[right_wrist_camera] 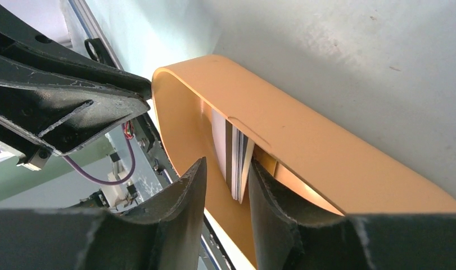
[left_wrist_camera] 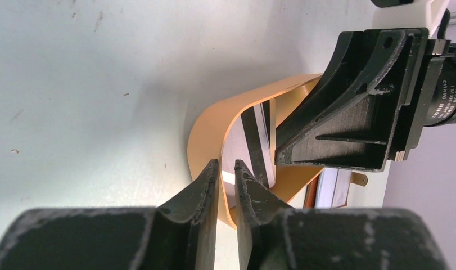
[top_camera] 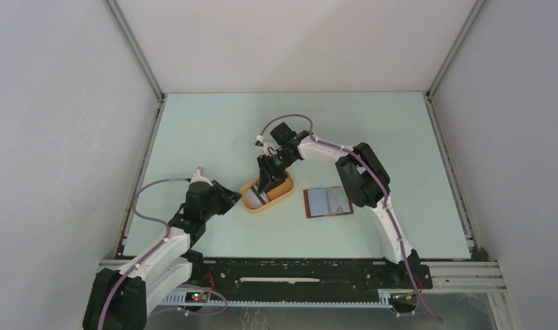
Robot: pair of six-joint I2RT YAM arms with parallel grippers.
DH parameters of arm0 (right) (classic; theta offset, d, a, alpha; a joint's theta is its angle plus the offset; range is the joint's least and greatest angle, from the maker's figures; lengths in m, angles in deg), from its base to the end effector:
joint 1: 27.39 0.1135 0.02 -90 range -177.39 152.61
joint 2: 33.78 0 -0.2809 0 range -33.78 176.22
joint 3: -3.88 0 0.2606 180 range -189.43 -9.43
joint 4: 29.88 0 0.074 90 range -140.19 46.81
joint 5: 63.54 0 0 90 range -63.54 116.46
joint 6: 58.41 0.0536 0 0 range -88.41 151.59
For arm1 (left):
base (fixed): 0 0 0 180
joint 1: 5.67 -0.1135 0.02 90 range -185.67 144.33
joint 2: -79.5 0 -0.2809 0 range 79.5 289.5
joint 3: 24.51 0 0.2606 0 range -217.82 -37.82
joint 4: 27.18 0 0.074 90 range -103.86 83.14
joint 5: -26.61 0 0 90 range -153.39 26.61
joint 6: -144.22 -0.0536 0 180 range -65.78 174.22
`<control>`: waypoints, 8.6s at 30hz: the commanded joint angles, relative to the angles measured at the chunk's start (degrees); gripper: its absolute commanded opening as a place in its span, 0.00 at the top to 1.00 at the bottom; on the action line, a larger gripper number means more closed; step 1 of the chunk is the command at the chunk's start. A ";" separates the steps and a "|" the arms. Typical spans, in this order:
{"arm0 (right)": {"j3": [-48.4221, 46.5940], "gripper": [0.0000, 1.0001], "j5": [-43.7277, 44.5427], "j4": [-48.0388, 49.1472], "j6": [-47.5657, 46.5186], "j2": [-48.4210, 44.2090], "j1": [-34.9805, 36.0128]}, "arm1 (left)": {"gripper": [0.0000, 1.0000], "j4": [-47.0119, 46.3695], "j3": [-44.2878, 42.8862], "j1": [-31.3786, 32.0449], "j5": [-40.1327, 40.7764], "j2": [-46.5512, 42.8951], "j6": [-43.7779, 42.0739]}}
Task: Put the credit cards into the card holder
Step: Pick up the credit card from the storage box, then insert the credit card into the card holder.
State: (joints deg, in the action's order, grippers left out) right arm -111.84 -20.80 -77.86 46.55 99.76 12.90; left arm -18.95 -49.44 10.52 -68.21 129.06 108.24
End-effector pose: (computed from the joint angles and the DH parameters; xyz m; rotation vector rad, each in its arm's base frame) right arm 0.3612 0.3578 0.1367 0.8682 -2.6683 -1.3606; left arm 0.1732 -0.0550 0.1496 -0.6811 2.1468 -0.7826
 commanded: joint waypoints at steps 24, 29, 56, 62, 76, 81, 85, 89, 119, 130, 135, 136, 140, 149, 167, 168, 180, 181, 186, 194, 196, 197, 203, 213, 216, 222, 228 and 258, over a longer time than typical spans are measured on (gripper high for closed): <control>-0.81 0.65 -6.29 3.42 3.37 0.05 0.67 | 0.79 -1.99 0.68 0.43 -1.76 -0.34 -0.58; -1.86 0.60 -5.44 2.65 2.67 1.11 1.90 | 0.80 -2.68 0.76 0.56 -2.25 0.23 -0.58; -3.41 0.62 -3.90 0.21 0.69 -0.19 1.80 | 0.80 -2.14 0.84 1.23 -1.64 -1.30 -0.41; -2.55 0.63 -4.82 0.36 0.68 -0.28 0.61 | 0.80 -1.87 1.00 1.24 -1.52 -1.74 -0.41; -0.65 0.65 -6.25 0.82 0.51 -2.18 -1.52 | 0.80 -1.43 0.96 1.23 -1.51 -2.23 -0.49; -0.26 0.70 -6.33 0.92 0.57 -2.22 -1.80 | 0.80 -1.35 0.89 1.24 -1.62 -2.34 -0.49; -0.24 0.72 -6.54 0.92 0.68 -2.33 -2.05 | 0.80 -1.16 0.89 1.26 -1.60 -2.45 -0.57; 0.08 0.72 -6.85 0.88 0.71 -2.68 -2.41 | 0.80 -1.16 0.64 1.22 -1.60 -2.32 -0.66; 5.10 1.00 0.98 -0.86 -6.62 -11.09 -5.75 | 0.75 2.04 -0.07 1.22 -1.52 -8.96 -3.05; 12.84 1.00 -5.90 -7.80 -24.03 -25.22 -8.44 | 0.46 -4.09 0.55 2.46 -11.89 -18.26 -5.62; 21.92 1.00 -10.97 -8.51 -29.78 -36.40 -11.71 | 0.37 -14.03 -1.47 12.71 -9.69 -16.33 -8.32; 22.92 1.00 -11.88 -8.68 -30.47 -38.27 -12.51 | 0.35 -16.56 -1.96 15.19 -8.82 -15.13 -9.27; 29.24 1.00 -15.82 -8.53 -31.89 -45.01 -16.53 | 0.30 -27.08 -3.66 23.77 -5.21 -8.27 -12.18; 40.25 1.00 -26.52 1.36 -27.18 -54.93 -24.48 | 0.25 -52.29 -7.62 33.62 -0.87 12.63 -14.72; 40.27 1.00 -32.52 1.69 -24.97 -51.53 -25.35 | 0.46 -73.45 -13.93 35.01 -1.73 32.25 -4.70; 40.27 1.00 -32.54 1.65 -25.09 -51.52 -25.35 | 0.50 -73.82 -14.08 35.01 -1.91 32.71 -4.41; 38.92 0.65 -27.45 -3.34 -31.77 -52.92 -25.58 | 1.00 -73.84 -13.03 34.14 -4.01 32.91 -4.47; 37.76 0.50 -25.39 -6.61 -35.44 -53.46 -25.80 | 1.00 -73.67 -12.13 33.72 -4.18 32.43 -4.45; 36.59 0.38 -13.63 -13.59 -44.60 -57.78 -28.99 | 1.00 -69.16 -8.37 31.48 -6.20 29.47 -4.77; 39.95 0.45 3.55 -14.57 -46.42 -57.24 -30.67 | 1.00 -54.13 -11.80 31.00 -10.32 32.03 -4.12; 40.01 0.52 5.91 -14.77 -45.40 -54.19 -30.63 | 1.00 -52.34 -13.30 31.01 -10.77 34.18 -3.82; 40.01 0.55 6.82 -14.85 -44.86 -52.24 -30.51 | 1.00 -51.71 -14.06 30.95 -10.95 35.38 -3.61; 39.14 0.68 13.16 -15.00 -42.13 -41.75 -27.34 | 1.00 -50.89 -19.01 30.79 -12.24 42.61 -1.64; 37.47 0.77 19.89 -15.51 -40.40 -30.36 -26.19 | 1.00 -51.23 -24.18 30.56 -12.36 53.31 3.08; 37.20 0.79 21.07 -15.59 -40.20 -29.09 -26.18 | 1.00 -51.43 -25.20 30.51 -11.75 55.50 4.12; 37.03 0.79 21.82 -16.23 -40.34 -27.71 -26.14 | 1.00 -50.80 -26.21 30.31 -10.68 57.69 4.60; 36.84 0.80 22.03 -16.45 -40.31 -27.25 -26.06 | 1.00 -48.86 -26.56 29.80 -10.09 58.11 4.23; 36.63 0.79 22.39 -16.65 -40.42 -27.17 -26.22 | 1.00 -48.10 -26.37 29.16 -10.91 56.36 4.17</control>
State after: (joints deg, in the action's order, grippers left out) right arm -74.38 -0.85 -94.65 6.38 71.70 -13.37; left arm -65.41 -75.32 39.94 -78.68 187.84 112.31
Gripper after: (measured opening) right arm 0.206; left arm 0.009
